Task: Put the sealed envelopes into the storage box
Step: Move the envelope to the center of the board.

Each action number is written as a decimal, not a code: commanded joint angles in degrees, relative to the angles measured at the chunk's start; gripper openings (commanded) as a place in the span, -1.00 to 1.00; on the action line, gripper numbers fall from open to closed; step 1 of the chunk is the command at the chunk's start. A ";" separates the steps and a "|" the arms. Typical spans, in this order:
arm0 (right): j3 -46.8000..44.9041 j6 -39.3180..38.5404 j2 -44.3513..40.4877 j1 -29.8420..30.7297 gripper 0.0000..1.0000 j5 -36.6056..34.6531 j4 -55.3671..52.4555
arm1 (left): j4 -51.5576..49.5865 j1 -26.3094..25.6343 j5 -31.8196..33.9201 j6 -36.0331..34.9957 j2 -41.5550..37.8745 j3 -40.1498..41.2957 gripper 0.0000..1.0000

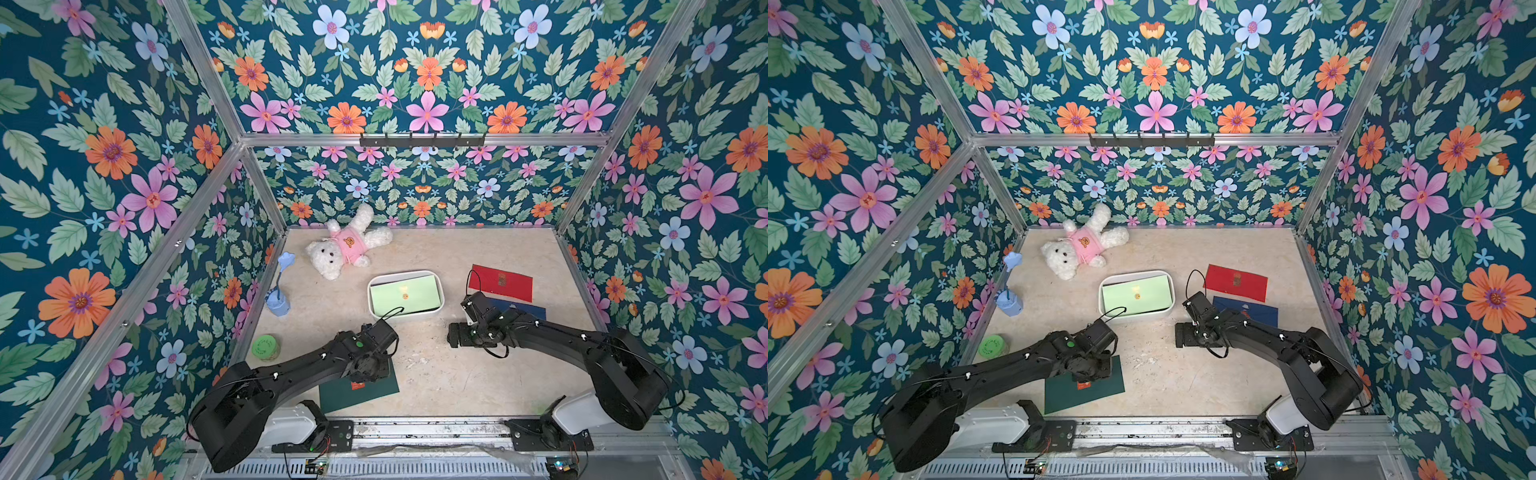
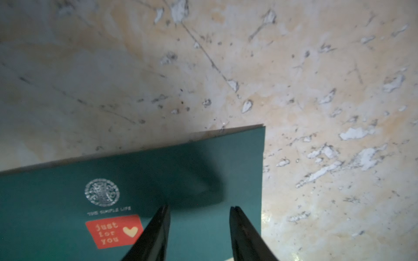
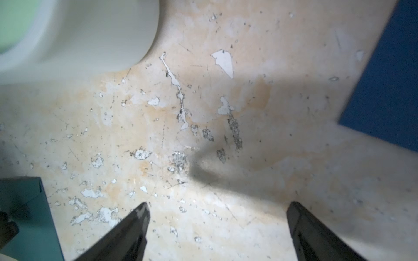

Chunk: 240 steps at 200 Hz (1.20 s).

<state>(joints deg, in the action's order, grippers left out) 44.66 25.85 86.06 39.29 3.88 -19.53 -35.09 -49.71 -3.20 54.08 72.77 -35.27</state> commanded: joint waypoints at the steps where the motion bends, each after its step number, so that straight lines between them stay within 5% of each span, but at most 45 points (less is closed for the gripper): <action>1: 0.29 -0.45 0.33 -0.29 0.93 0.08 -0.11 | 4.16 -1.31 -1.85 2.89 1.47 0.49 -0.01; 51: -2.44 -0.22 -2.26 -4.46 0.89 1.36 -0.37 | 12.07 -4.90 -4.91 4.12 8.42 -0.35 -0.02; 134: -3.87 -2.38 -4.83 -6.83 0.87 3.69 -2.28 | 19.68 -8.73 -9.51 3.88 21.31 -14.88 -0.03; 189: -3.62 -1.02 -4.94 -5.49 0.80 7.21 -0.76 | 11.25 -7.39 -5.53 0.30 14.81 -18.99 0.01; 240: -0.83 4.78 -2.16 3.54 0.82 7.16 0.94 | 4.99 -1.48 -3.55 -2.99 6.91 -10.63 0.03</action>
<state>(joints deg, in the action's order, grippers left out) 42.72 26.87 82.76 40.21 11.07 -19.66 -24.93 -53.78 -8.45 53.60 82.61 -49.71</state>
